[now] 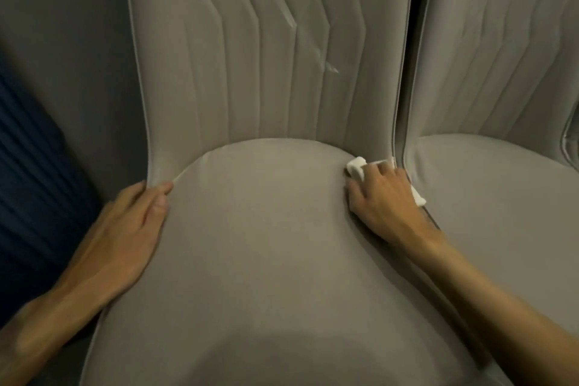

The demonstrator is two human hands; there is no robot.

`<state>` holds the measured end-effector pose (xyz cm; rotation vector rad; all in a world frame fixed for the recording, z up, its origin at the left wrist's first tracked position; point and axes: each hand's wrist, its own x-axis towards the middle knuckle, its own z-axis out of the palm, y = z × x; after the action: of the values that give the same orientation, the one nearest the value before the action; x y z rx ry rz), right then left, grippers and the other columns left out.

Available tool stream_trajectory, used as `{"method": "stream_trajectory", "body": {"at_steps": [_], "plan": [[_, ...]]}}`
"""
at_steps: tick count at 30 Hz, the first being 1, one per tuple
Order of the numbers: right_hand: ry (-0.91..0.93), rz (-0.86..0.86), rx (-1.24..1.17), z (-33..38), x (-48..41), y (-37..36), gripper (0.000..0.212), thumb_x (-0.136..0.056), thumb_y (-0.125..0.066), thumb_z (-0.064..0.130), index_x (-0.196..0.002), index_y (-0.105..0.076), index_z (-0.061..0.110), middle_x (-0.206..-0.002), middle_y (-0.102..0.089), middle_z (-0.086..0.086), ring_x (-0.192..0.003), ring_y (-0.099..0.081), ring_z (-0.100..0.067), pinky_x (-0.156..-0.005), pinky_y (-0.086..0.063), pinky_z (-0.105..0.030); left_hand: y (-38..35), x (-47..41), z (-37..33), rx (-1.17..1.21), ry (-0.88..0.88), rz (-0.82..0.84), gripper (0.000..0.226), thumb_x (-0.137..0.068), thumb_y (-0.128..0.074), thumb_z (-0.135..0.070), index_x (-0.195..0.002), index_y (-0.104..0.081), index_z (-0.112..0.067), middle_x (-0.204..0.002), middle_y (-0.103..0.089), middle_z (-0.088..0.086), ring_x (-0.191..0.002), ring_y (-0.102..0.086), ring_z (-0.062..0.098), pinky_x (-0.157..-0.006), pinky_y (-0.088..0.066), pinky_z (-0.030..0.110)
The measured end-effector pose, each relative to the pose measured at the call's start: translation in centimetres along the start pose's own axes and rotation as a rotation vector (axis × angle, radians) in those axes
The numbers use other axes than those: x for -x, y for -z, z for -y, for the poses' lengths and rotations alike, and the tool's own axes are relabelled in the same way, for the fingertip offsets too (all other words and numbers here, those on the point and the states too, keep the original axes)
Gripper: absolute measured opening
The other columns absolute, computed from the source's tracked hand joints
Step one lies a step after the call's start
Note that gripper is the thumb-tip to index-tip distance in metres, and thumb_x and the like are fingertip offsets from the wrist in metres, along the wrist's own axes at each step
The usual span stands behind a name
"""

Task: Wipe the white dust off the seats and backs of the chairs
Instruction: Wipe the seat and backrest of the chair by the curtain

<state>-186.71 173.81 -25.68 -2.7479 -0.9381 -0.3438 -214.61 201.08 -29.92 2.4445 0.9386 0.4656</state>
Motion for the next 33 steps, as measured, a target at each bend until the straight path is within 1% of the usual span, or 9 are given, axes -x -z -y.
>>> {"method": "stream_trajectory", "body": {"at_steps": [4, 8, 12, 16, 19, 22, 27, 31, 33], "plan": [[-0.03, -0.019, -0.106, -0.1, -2.5, -1.5, 0.03, -0.101, -0.043, 0.023, -0.088, -0.062, 0.005, -0.098, -0.063, -0.017, -0.095, -0.054, -0.037, -0.086, -0.036, -0.04, 0.0, 0.0, -0.7, 0.002, 0.064, 0.022, 0.063, -0.098, -0.009, -0.075, -0.153, -0.031, -0.052, -0.158, -0.029, -0.017, -0.136, -0.04, 0.021, -0.107, -0.039, 0.047], [-0.069, -0.004, -0.145, 5.2, -7.9, -3.6, 0.025, -0.1, -0.045, 0.011, -0.099, -0.065, -0.003, -0.107, -0.06, -0.024, -0.104, -0.051, -0.04, -0.097, -0.034, -0.043, 1.0, -0.4, -2.4, -0.151, 0.048, 0.032, 0.051, -0.102, -0.018, -0.06, -0.144, -0.042, -0.044, -0.155, -0.035, -0.003, -0.13, -0.046, 0.03, -0.105, -0.043, 0.05], [0.103, 0.018, -0.061, 8.4, -9.3, -4.1, 0.027, -0.097, -0.041, 0.014, -0.107, -0.066, 0.012, -0.113, -0.062, -0.011, -0.106, -0.051, -0.031, -0.097, -0.034, -0.037, 1.5, -0.9, -3.7, -0.161, 0.052, 0.015, 0.049, -0.103, -0.021, -0.056, -0.137, -0.05, -0.035, -0.147, -0.037, 0.005, -0.121, -0.052, 0.034, -0.098, -0.046, 0.05], [-0.163, -0.019, 0.038, 6.4, -7.8, -2.6, 0.03, -0.097, -0.039, 0.008, -0.116, -0.062, 0.007, -0.121, -0.058, -0.015, -0.107, -0.046, -0.034, -0.096, -0.032, -0.04, 1.4, -0.7, -4.4, -0.114, 0.066, -0.039, 0.054, -0.106, -0.022, -0.051, -0.13, -0.061, -0.023, -0.139, -0.046, 0.015, -0.109, -0.058, 0.043, -0.087, -0.051, 0.055], [-0.233, 0.027, 0.03, 9.3, -8.5, -2.7, 0.03, -0.096, -0.039, 0.007, -0.115, -0.061, 0.008, -0.119, -0.057, -0.016, -0.108, -0.046, -0.034, -0.098, -0.034, -0.04, 1.4, -0.8, -4.6, -0.108, 0.053, -0.047, 0.061, -0.096, -0.026, -0.049, -0.127, -0.067, -0.016, -0.135, -0.052, 0.021, -0.102, -0.061, 0.046, -0.081, -0.053, 0.055], [-0.163, 0.032, -0.08, 12.9, -10.0, -3.7, 0.026, -0.097, -0.042, 0.013, -0.114, -0.061, 0.01, -0.118, -0.055, -0.014, -0.112, -0.046, -0.032, -0.101, -0.034, -0.041, 1.3, -1.1, -4.6, -0.09, 0.046, -0.059, 0.06, -0.094, -0.029, -0.047, -0.127, -0.068, -0.016, -0.135, -0.053, 0.023, -0.102, -0.062, 0.047, -0.079, -0.052, 0.053], [0.185, 0.008, -0.154, 11.2, -9.1, -4.0, 0.019, -0.092, -0.048, 0.004, -0.1, -0.065, 0.008, -0.109, -0.059, -0.012, -0.1, -0.051, -0.032, -0.091, -0.035, -0.038, 1.1, -1.1, -4.5, -0.092, 0.039, -0.087, 0.059, -0.094, -0.031, -0.046, -0.127, -0.069, -0.016, -0.136, -0.052, 0.023, -0.103, -0.062, 0.048, -0.081, -0.054, 0.056], [-0.127, -0.061, -0.048, 9.0, -9.5, -4.5, 0.024, -0.1, -0.041, 0.008, -0.111, -0.062, 0.006, -0.116, -0.06, -0.013, -0.104, -0.05, -0.031, -0.093, -0.035, -0.037, 0.9, -0.9, -4.8, -0.076, 0.051, -0.112, 0.058, -0.092, -0.033, -0.045, -0.125, -0.07, -0.014, -0.134, -0.054, 0.025, -0.1, -0.064, 0.05, -0.076, -0.054, 0.057], [-0.204, -0.008, -0.147, 11.9, -9.9, -5.4, 0.022, -0.099, -0.043, 0.008, -0.109, -0.063, 0.003, -0.114, -0.059, -0.017, -0.108, -0.052, -0.033, -0.095, -0.037, -0.039, 0.7, -1.1, -4.8, -0.074, 0.059, -0.116, 0.059, -0.093, -0.032, -0.047, -0.125, -0.07, -0.016, -0.135, -0.054, 0.024, -0.101, -0.063, 0.049, -0.077, -0.055, 0.056]]}}
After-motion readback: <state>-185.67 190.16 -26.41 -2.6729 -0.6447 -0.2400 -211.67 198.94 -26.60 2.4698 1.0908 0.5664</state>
